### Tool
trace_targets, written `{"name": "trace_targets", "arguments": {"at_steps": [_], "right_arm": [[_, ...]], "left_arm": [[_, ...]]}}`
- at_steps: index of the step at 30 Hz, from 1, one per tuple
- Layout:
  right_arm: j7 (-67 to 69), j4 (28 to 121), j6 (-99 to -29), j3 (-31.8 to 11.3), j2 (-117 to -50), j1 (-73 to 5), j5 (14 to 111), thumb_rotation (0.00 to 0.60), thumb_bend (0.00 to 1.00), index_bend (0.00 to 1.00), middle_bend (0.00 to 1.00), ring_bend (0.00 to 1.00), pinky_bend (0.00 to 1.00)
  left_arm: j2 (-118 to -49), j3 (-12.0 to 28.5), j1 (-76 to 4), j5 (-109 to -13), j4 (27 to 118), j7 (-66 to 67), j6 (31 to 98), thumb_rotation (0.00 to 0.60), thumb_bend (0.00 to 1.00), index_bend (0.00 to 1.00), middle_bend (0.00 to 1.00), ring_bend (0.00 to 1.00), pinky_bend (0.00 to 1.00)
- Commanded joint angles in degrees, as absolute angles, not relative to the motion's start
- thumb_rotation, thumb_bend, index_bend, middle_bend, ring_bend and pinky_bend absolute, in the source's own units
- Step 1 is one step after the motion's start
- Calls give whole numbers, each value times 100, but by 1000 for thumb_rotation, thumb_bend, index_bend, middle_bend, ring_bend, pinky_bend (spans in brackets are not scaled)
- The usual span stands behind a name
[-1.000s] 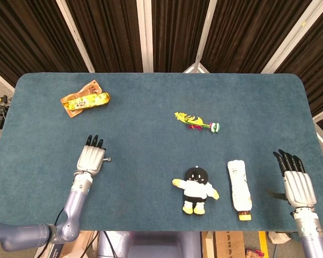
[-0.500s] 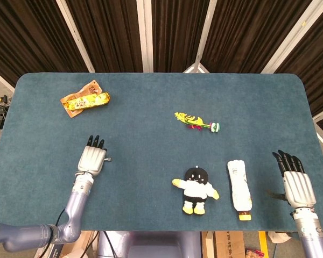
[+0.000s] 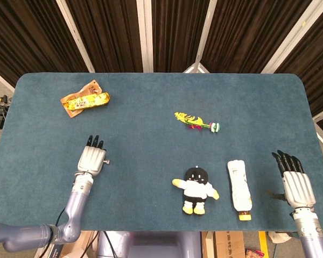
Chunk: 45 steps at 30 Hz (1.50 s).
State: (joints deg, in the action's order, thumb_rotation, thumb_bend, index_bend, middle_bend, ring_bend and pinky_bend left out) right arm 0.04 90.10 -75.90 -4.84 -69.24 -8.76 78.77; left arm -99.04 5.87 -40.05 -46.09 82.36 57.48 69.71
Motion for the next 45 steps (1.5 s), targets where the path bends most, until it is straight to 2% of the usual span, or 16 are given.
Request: {"name": "trace_targets", "arguments": {"at_steps": [1,17,30,39,45], "right_arm": [[1,9008,-7591,-486,-6927,-877,7875,600,111,85,68,15,0],[5,9026,-7589,-477,-6919,-877,7884,600,111,85,68,18,0],[45,9055,-7599,-477,-6889,-867,7887,600,112,86,67,20,0],[61,9071,-7592,-467,-6872,-866,7898,600,112,85,68,21,0],[55,9095,-7601,-458,-6861,-860,7913,600,112,86,68,21,0]], "left_arm": [[-9883,599,-3994,-4640,8276,5708,6988,600,560,549,171,0,0],[-9714,623,-4000,-4871,8611,5814,7220,600,561,554,176,0,0],[-9690,516,-4083,-5080,8850,6422,7539,600,561,565,177,0,0],[-9576,-7,-4317,-5835,8749,8037,8086,600,561,570,183,0,0],[-9428,-313,-4420,-6245,8680,8953,8177,600,561,570,183,0,0]]}}
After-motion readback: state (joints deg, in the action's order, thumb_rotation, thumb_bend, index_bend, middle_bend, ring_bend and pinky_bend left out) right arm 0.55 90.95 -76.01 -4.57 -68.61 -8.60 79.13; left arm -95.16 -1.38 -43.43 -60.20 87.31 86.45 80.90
